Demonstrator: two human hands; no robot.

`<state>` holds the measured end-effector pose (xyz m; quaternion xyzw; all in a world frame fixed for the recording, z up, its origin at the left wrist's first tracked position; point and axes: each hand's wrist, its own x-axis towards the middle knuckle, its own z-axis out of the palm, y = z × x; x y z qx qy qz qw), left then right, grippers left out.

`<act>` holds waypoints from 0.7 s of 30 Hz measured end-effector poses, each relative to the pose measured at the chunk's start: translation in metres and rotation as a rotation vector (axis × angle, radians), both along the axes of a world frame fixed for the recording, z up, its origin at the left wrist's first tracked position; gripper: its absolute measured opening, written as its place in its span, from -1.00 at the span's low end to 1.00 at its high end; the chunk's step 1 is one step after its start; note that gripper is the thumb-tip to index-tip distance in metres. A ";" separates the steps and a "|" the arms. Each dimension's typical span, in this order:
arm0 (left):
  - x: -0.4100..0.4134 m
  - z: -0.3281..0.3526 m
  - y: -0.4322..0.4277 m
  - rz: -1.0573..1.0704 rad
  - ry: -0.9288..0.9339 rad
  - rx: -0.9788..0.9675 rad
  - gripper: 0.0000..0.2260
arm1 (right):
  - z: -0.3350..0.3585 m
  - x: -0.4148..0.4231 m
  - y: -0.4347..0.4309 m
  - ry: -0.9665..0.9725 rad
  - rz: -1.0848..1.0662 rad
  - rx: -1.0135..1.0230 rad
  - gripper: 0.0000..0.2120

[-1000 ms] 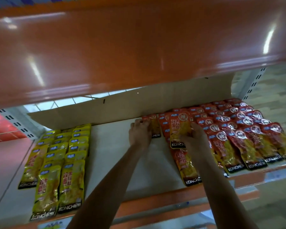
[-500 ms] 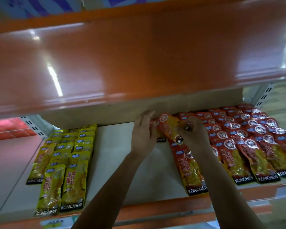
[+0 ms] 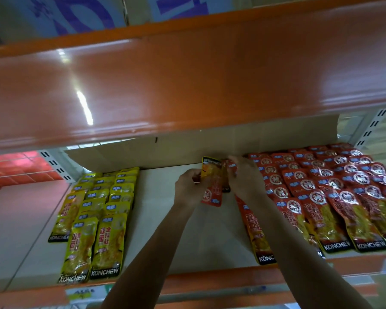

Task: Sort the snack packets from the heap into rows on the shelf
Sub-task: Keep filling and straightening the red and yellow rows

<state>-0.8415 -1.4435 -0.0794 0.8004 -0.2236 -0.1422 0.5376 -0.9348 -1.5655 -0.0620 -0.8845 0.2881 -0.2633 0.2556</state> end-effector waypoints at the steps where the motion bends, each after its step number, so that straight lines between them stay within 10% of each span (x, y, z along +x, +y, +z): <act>1: 0.000 -0.003 -0.001 0.023 -0.005 0.016 -0.92 | -0.003 0.000 0.000 0.060 0.022 -0.090 -0.70; 7: -0.002 -0.011 -0.004 0.124 0.033 0.065 -0.80 | -0.012 0.002 -0.003 0.552 0.105 -0.277 -0.67; 14: -0.005 -0.012 -0.002 0.106 0.072 0.027 -0.76 | -0.013 0.001 -0.004 0.592 0.060 -0.242 -0.61; 21: -0.010 -0.004 -0.006 0.172 0.297 -0.301 -0.80 | -0.006 -0.007 0.001 0.058 0.006 -0.222 -0.72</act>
